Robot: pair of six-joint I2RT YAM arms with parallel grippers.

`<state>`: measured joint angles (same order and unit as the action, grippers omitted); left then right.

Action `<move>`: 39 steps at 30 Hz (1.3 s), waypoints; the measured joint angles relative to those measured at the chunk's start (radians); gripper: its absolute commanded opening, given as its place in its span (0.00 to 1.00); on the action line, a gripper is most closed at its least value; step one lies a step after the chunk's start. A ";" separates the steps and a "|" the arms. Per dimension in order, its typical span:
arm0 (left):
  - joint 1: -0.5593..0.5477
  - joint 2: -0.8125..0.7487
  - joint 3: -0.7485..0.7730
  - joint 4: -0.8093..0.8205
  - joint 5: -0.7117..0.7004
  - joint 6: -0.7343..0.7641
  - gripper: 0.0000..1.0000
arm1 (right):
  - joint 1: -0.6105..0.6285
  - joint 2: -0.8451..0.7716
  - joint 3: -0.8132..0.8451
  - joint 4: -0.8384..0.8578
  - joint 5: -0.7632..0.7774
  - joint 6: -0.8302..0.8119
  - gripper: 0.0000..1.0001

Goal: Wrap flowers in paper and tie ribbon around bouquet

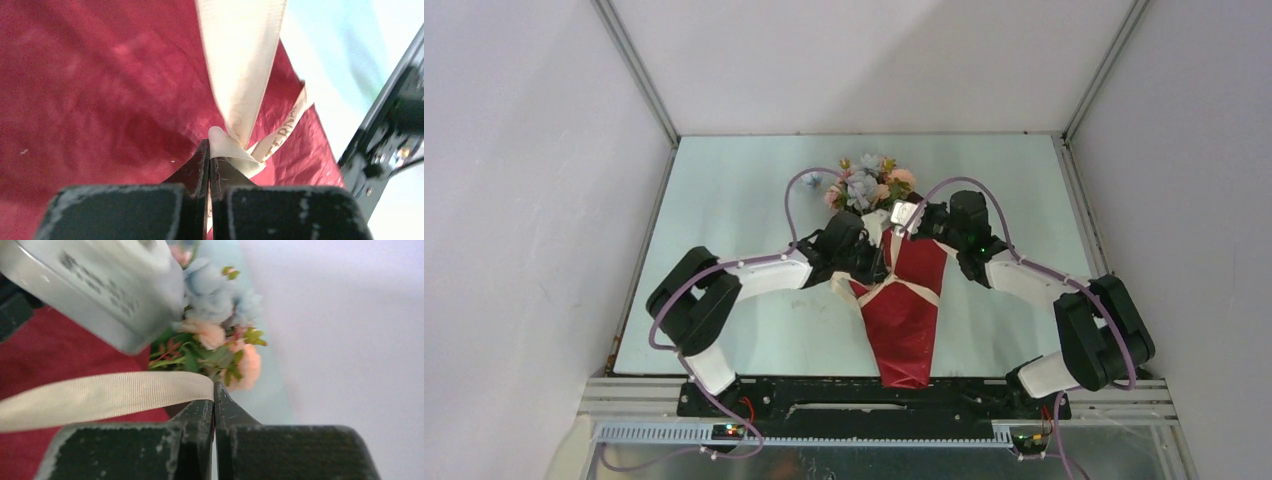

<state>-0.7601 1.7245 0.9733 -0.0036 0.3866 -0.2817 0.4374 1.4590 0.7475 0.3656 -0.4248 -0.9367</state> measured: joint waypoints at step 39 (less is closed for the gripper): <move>0.117 -0.463 -0.558 -0.084 -0.858 -1.016 0.00 | -0.371 -0.496 -0.471 -0.052 0.464 1.608 0.00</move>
<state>-0.6430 1.2617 0.4156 -0.0872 -0.4713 -1.2980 0.0662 0.9630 0.2768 0.3138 0.0391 0.6716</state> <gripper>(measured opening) 0.003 0.007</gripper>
